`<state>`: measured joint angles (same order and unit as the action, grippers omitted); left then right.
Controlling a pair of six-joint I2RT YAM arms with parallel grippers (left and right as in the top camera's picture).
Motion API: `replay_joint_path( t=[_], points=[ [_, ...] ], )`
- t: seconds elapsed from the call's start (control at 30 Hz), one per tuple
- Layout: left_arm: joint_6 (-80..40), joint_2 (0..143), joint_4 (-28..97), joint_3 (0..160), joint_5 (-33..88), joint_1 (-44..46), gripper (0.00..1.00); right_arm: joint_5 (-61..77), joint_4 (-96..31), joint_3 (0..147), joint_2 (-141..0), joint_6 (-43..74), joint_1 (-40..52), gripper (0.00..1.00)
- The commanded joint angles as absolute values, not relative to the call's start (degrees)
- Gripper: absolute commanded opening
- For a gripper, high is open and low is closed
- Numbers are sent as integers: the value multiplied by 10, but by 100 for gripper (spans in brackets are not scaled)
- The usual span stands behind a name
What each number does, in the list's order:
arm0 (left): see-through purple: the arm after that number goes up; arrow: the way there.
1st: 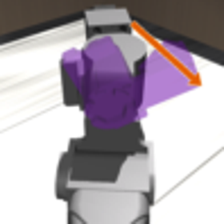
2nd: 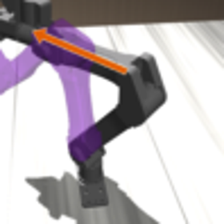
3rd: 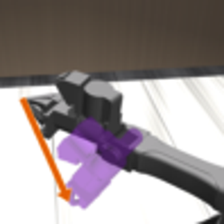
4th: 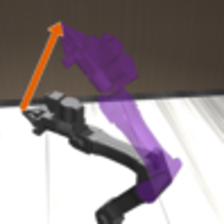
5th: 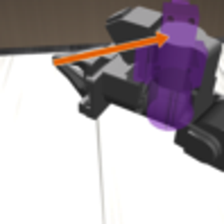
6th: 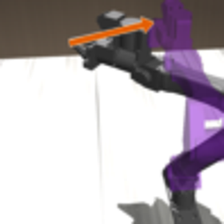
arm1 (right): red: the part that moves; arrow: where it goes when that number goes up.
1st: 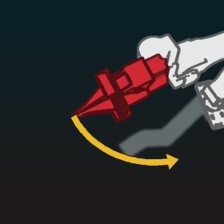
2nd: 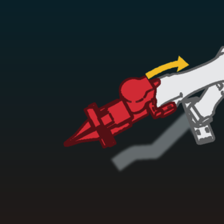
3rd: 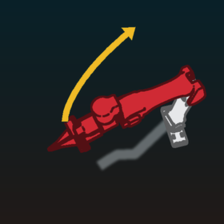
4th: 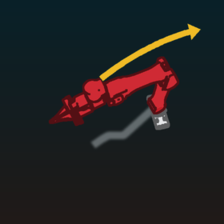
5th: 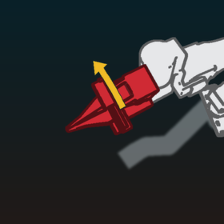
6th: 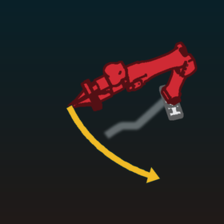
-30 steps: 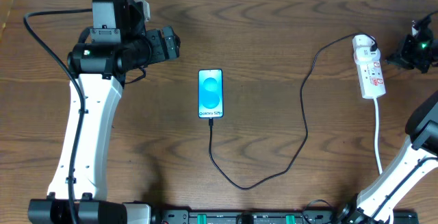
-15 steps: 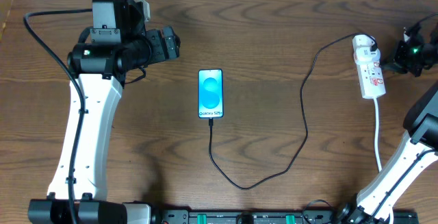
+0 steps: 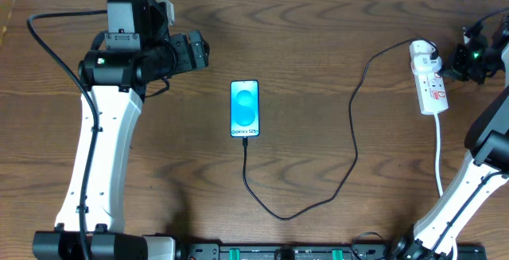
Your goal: Plug charger to phone and switch on socket
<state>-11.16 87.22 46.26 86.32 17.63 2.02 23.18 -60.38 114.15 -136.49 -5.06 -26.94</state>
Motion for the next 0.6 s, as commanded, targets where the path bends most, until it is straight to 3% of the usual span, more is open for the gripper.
replay_joint_path(
  t=[0.0,0.57],
  points=[
    [-112,872,465,866,168,18,95,235,-605,1145,-1385,-59,-252,1],
    [-112,872,465,866,168,18,95,241,-633,1145,-1390,-58,-239,1]
  ],
)
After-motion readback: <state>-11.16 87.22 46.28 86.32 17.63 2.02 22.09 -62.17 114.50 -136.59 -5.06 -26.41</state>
